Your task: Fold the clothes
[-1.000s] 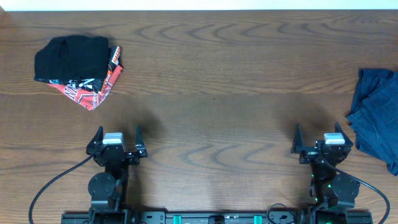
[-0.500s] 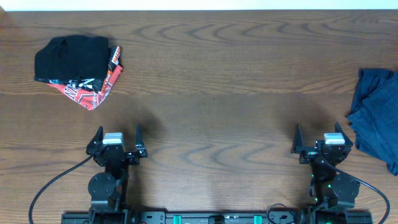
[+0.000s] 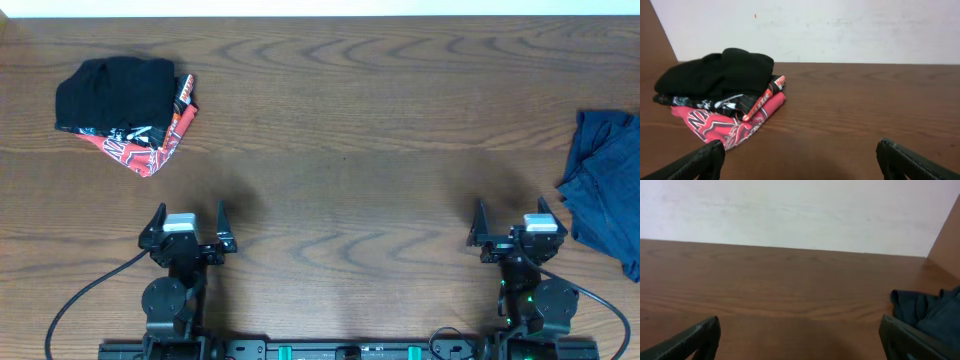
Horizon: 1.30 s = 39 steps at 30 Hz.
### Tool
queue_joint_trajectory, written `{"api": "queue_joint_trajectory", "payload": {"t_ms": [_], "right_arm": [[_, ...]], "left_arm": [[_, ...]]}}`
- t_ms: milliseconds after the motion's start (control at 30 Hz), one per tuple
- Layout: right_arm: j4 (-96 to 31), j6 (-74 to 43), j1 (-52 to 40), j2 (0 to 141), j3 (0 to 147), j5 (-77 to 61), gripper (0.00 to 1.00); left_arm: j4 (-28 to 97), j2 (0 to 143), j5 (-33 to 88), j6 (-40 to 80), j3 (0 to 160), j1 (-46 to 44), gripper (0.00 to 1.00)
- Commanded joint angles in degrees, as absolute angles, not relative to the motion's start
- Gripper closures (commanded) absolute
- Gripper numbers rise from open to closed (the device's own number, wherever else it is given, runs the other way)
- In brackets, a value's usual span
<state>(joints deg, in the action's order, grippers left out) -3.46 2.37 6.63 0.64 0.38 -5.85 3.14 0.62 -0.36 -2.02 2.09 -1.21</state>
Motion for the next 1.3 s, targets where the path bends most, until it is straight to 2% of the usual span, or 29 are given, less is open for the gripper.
{"api": "queue_joint_trajectory", "payload": {"t_ms": [0, 200, 400, 667, 867, 1067, 1200, 1267], "right_arm": [[-3.7, -0.4, 6.9, 0.6, 0.4, -5.6, 0.01], [-5.1, -0.4, 6.9, 3.6, 3.3, 2.4, 0.01], [-6.6, -0.2, 6.9, 13.6, 10.5, 6.9, 0.01], [-12.4, 0.4, 6.9, 38.0, 27.3, 8.8, 0.01], [-25.3, 5.1, 6.9, 57.7, 44.1, 8.4, 0.01], [-30.6, 7.7, 7.2, 70.8, 55.3, 9.7, 0.01], [-26.8, 8.6, 10.3, 75.4, 56.1, 22.2, 0.01], [-25.8, 8.3, 13.0, 78.0, 56.1, 27.2, 0.04]], "left_arm": [[4.0, 0.3, -0.5, 3.5, 0.4, -0.9, 0.02], [4.9, 3.4, -0.5, 3.7, 4.8, -0.9, 0.02], [9.8, 15.0, -0.5, 3.7, 15.2, -0.9, 0.02], [21.1, 38.3, -0.5, 3.7, 35.1, -0.9, 0.02], [32.1, 50.9, -0.4, 3.7, 46.0, -0.9, 0.02], [33.6, 55.0, 1.3, 7.1, 47.4, -0.9, 0.02], [33.6, 54.9, 1.3, 7.6, 47.4, -0.9, 0.02], [33.6, 54.9, 1.3, 7.6, 47.4, -0.9, 0.02]]}}
